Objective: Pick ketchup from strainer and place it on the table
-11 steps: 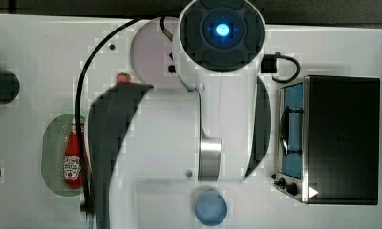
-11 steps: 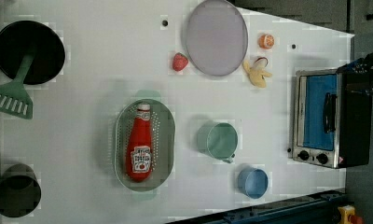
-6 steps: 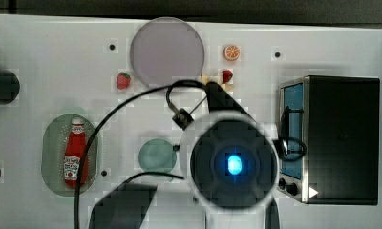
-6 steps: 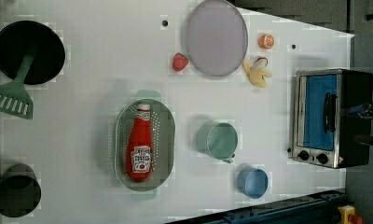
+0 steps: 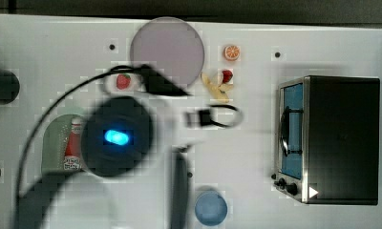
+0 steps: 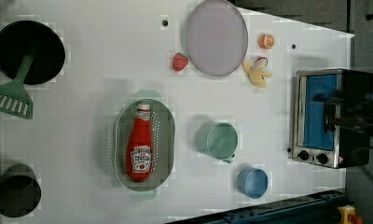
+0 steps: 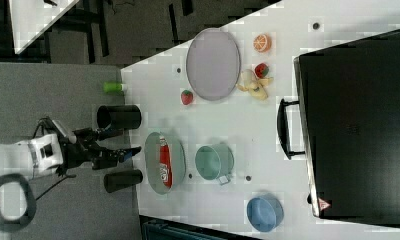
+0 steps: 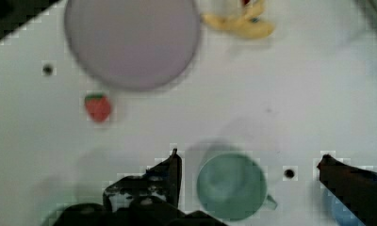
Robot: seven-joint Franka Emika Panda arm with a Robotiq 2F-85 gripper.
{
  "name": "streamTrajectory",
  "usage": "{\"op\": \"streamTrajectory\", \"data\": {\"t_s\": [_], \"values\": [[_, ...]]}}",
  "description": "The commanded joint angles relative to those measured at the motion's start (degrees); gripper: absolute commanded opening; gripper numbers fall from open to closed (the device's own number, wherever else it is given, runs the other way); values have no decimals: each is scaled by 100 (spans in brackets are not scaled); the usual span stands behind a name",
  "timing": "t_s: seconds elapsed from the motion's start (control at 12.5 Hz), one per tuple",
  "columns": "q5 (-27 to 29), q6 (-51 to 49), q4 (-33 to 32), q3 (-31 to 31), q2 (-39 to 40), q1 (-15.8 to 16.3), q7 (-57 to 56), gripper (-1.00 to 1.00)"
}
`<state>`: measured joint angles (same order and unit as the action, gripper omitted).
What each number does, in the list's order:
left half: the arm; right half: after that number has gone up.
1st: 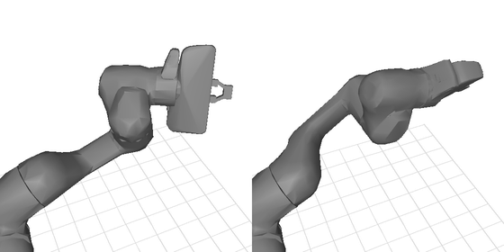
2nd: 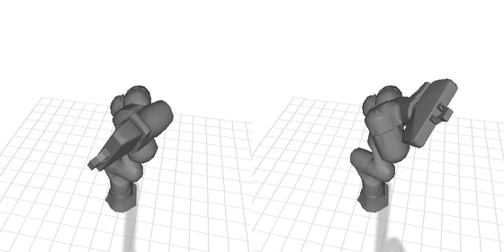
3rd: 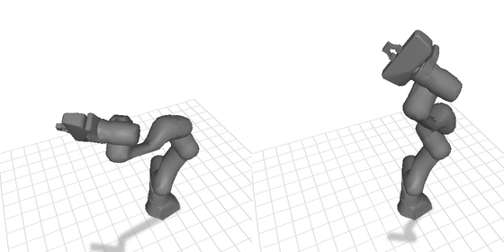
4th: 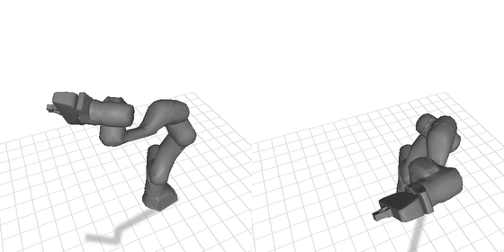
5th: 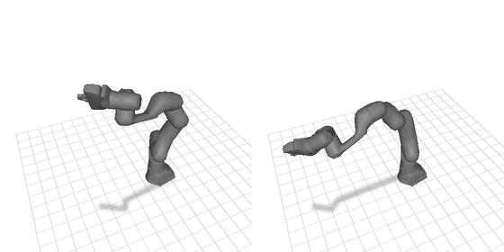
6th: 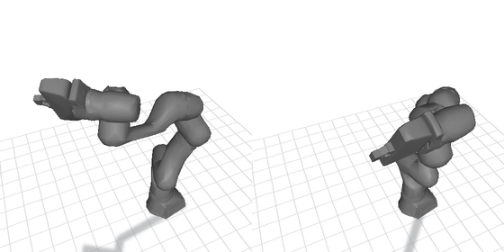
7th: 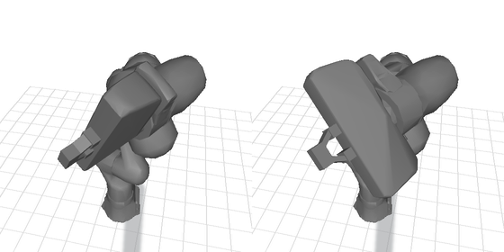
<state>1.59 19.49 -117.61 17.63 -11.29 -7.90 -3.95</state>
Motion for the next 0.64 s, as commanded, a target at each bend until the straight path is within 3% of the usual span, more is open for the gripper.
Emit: {"op": "streamTrajectory", "data": {"t_s": [0.08,0.64], "values": [[24,337,-61,957,222,181,-129,100],[2,1608,-139,2568,1219,208,-123,100]]}}
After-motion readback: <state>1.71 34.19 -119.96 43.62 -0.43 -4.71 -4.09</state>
